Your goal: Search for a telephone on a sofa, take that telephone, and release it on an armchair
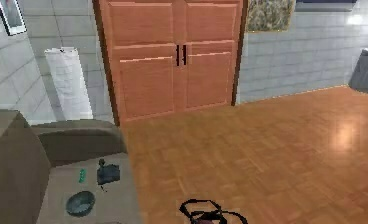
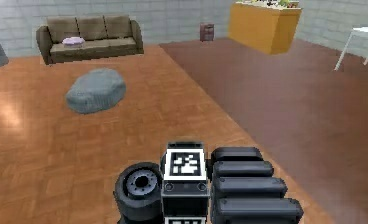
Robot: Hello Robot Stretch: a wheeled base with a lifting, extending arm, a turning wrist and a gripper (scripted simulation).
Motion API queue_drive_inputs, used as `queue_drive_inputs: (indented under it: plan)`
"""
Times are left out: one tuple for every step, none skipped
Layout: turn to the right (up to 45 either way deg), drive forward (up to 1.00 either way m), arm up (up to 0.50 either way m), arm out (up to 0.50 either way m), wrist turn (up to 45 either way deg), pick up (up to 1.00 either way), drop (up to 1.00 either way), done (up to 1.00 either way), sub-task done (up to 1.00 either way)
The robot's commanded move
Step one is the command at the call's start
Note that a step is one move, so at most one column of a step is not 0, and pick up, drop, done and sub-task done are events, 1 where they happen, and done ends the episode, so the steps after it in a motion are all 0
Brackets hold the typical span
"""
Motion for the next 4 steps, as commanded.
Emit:
queue_drive_inputs:
  plan:
    - [36.0, 0.00, 0.00, 0.00, 0.0, 0.00, 0.00, 0.00, 0.00]
    - [-45.0, 0.00, 0.00, 0.00, 0.0, 0.00, 0.00, 0.00, 0.00]
    - [-45.0, 0.00, 0.00, 0.00, 0.0, 0.00, 0.00, 0.00, 0.00]
    - [-30.0, 0.00, 0.00, 0.00, 0.0, 0.00, 0.00, 0.00, 0.00]
